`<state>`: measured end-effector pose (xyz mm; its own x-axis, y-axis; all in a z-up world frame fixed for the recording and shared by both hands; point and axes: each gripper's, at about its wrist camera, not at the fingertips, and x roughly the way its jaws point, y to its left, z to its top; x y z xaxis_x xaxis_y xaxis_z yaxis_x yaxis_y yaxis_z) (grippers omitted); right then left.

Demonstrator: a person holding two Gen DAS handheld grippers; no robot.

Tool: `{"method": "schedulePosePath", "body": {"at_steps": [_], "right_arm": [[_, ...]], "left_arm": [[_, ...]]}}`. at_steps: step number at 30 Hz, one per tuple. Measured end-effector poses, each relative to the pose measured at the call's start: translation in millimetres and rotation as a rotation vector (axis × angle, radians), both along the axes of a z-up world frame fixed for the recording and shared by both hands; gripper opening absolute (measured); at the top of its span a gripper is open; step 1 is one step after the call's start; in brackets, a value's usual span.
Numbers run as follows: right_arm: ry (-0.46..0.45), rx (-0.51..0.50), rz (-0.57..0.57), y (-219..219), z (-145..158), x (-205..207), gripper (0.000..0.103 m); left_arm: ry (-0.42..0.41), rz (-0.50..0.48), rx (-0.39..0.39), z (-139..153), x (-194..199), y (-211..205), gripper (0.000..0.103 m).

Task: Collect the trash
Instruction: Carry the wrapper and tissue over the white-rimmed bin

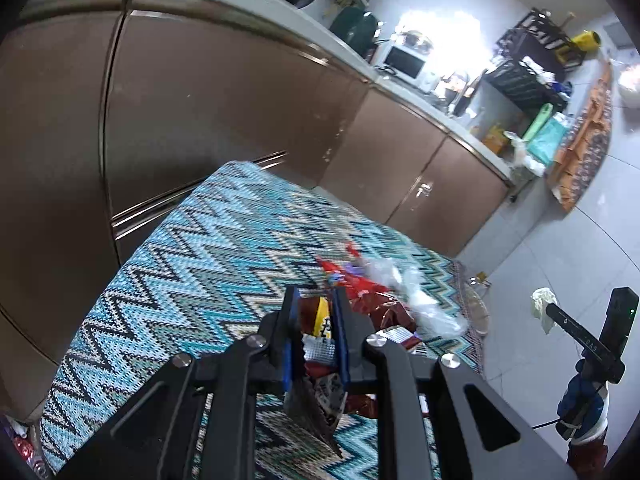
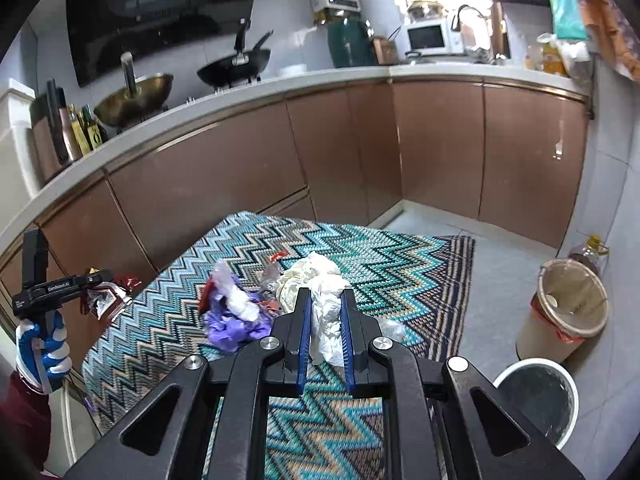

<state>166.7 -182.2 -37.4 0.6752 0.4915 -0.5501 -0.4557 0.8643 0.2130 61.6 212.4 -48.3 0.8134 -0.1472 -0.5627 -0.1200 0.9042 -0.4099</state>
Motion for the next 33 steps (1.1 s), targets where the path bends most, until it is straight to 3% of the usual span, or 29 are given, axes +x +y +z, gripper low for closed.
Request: {"method": "schedulePosePath", "body": {"at_steps": [10,18,27,33], "right_arm": [[-0.070,0.053,-0.086,-50,21,-74,0.014],[-0.081,0.089,-0.198,-98,17,-105,0.014],[-0.050,0.086,-0.375,-156,-6,-105,0.014],[-0.002,0.055,-0.491,-198,-33,-85,0.014]], "left_arm": [[-0.056,-0.103,0.029,34,-15,-53,0.015],[-0.077,-0.243,0.056,57,4,-133,0.015],[-0.071,-0.425,0.136,70,61,-271,0.015],[-0.050,-0.509,0.234,58,107,-370,0.015]]}}
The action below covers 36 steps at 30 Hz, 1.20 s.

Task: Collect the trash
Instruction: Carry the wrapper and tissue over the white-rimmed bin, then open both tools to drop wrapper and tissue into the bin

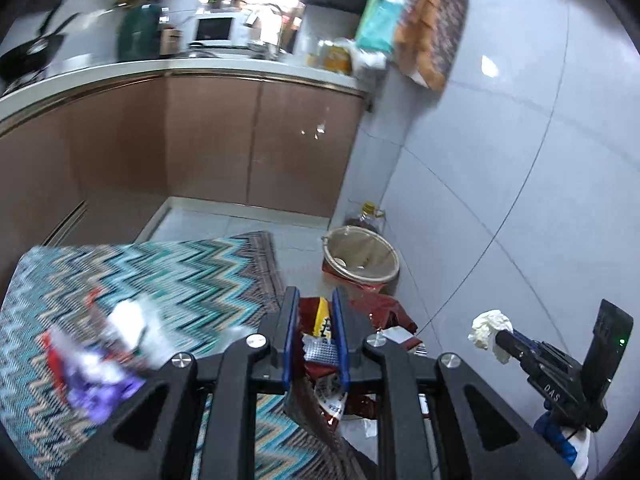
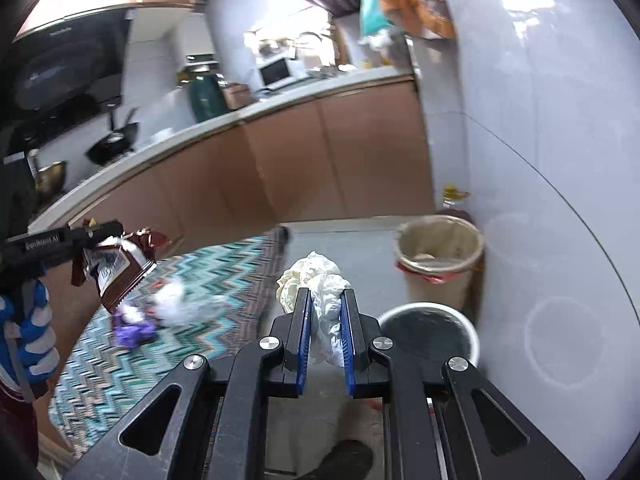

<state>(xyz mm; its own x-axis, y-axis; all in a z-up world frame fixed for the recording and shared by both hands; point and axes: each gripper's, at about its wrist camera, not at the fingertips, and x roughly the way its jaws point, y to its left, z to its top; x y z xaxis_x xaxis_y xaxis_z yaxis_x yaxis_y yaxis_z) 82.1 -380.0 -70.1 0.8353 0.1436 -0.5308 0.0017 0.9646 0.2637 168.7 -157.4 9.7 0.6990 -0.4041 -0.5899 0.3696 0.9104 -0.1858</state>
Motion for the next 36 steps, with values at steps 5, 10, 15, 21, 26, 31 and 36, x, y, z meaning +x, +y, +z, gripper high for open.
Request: {"method": "schedulePosePath", "body": {"at_steps": [5,10,15,21,26,31,36], "right_arm": [[0.062,-0.004,-0.059,-32,-30,30,0.015],[0.137,-0.010,-0.103,-58,-64,69,0.015],[0.205,-0.023,-0.119,-75,-96,104,0.017],[0.285,-0.025,-0.129,-89,-137,138,0.019],[0.338,-0.014,-0.140,-100,-164,154,0.025],[0.362,-0.008,-0.140,-104,-178,156,0.037],[0.364,-0.003,-0.147,-107,-180,150,0.038]], "left_arm": [[0.023,-0.048,0.107,-33,39,-76,0.016],[0.070,-0.074,0.199,-78,78,-141,0.016],[0.128,-0.082,0.279,-128,114,-189,0.017],[0.198,-0.092,0.322,-180,143,-221,0.020],[0.275,-0.114,0.305,-212,159,-234,0.024],[0.323,-0.134,0.234,-221,165,-234,0.038],[0.341,-0.153,0.174,-217,162,-228,0.038]]}}
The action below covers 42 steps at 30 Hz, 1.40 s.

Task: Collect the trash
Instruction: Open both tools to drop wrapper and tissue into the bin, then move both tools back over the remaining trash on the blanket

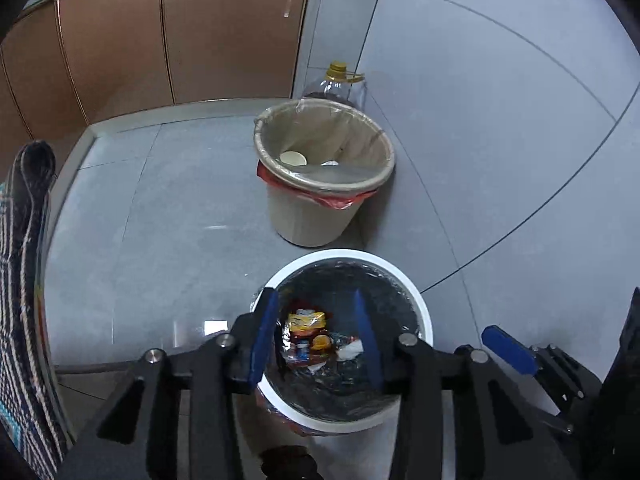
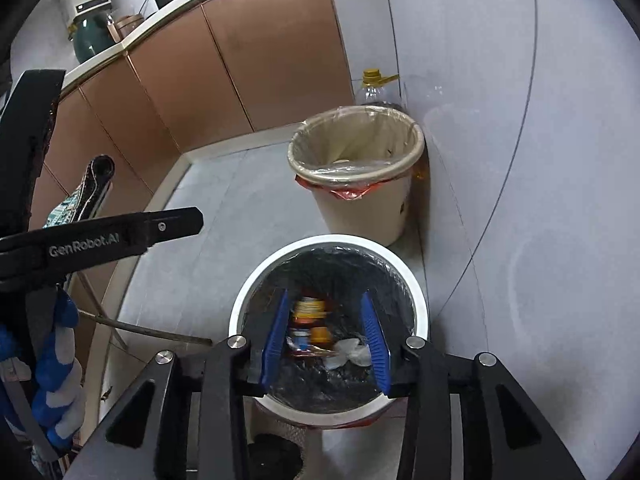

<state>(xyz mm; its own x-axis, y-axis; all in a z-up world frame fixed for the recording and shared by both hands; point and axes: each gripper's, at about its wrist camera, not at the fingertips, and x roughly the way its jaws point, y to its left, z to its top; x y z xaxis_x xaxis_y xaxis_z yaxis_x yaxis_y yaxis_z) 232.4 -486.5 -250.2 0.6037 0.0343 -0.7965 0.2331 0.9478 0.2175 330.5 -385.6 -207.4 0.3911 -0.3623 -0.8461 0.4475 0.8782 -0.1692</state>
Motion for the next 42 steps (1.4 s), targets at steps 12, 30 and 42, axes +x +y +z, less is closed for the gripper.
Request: {"method": "schedulePosePath", "body": {"at_steps": [12,30,42], "right_arm": [[-0.149,-0.023,0.021,36,79,-54,0.042],[-0.411,-0.097,0.148,138,221,-157,0.050],[-0.498,-0.117,0.276,204,267,-190,0.052]], "left_arm": [[-0.131,0.029,-0.104,88,-52,64,0.039],[-0.346,0.127,-0.226,206,-166,237,0.047],[-0.444,0.319,-0.218,226,-217,386,0.054]]}}
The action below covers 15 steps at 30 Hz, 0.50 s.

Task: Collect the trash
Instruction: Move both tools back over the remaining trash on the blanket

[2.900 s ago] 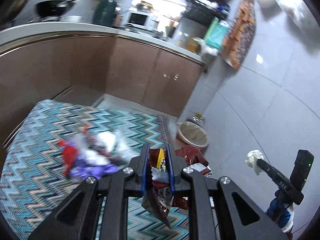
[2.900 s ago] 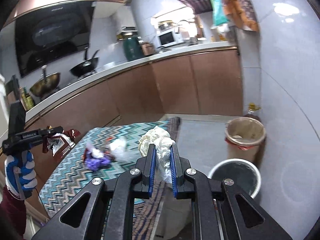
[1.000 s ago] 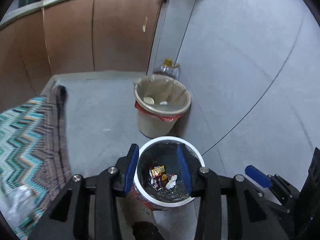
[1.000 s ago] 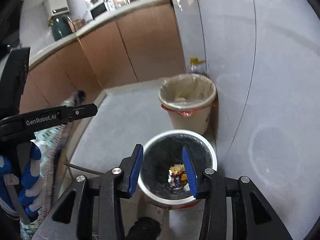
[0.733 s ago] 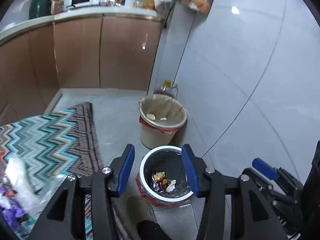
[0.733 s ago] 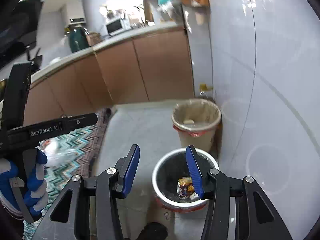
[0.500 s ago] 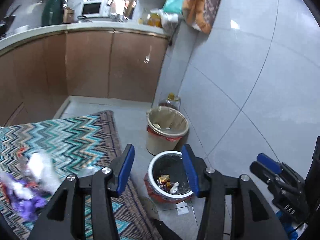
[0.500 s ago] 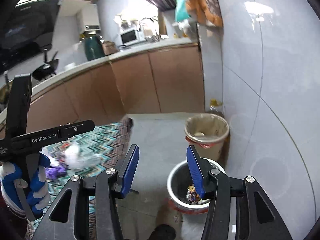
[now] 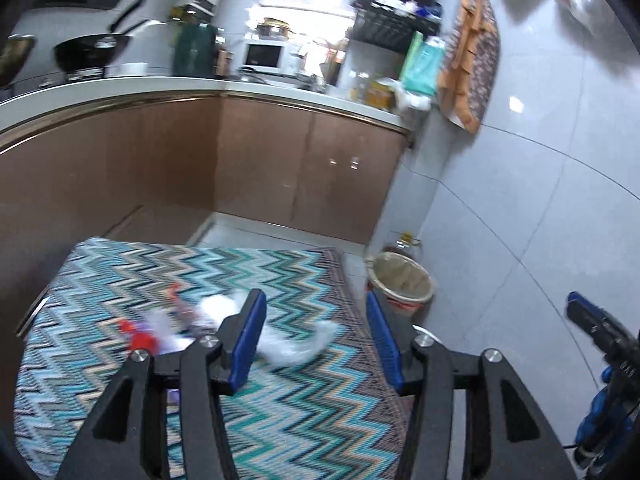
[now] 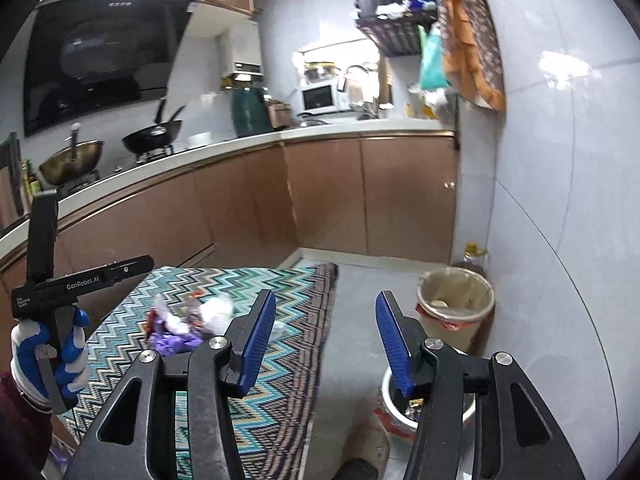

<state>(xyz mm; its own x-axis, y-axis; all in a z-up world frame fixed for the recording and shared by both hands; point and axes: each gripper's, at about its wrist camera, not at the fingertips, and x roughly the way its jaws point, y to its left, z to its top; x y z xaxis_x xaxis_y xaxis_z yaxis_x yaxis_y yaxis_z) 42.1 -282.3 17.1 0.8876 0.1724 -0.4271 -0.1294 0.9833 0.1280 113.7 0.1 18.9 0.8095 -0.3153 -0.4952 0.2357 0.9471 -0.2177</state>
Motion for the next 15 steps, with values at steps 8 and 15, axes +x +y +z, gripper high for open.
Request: {"method": "schedulePosePath", "body": {"at_steps": [8,15], "right_arm": [[-0.001,-0.002,0.082,34,4,7,0.054],[0.046,-0.004,0.159,59,-15,29,0.057]], "left_arm": [[0.008,0.117,0.011,-24,-17,85,0.058],[0.067,0.159,0.032,-63,-13,127,0.063]]}}
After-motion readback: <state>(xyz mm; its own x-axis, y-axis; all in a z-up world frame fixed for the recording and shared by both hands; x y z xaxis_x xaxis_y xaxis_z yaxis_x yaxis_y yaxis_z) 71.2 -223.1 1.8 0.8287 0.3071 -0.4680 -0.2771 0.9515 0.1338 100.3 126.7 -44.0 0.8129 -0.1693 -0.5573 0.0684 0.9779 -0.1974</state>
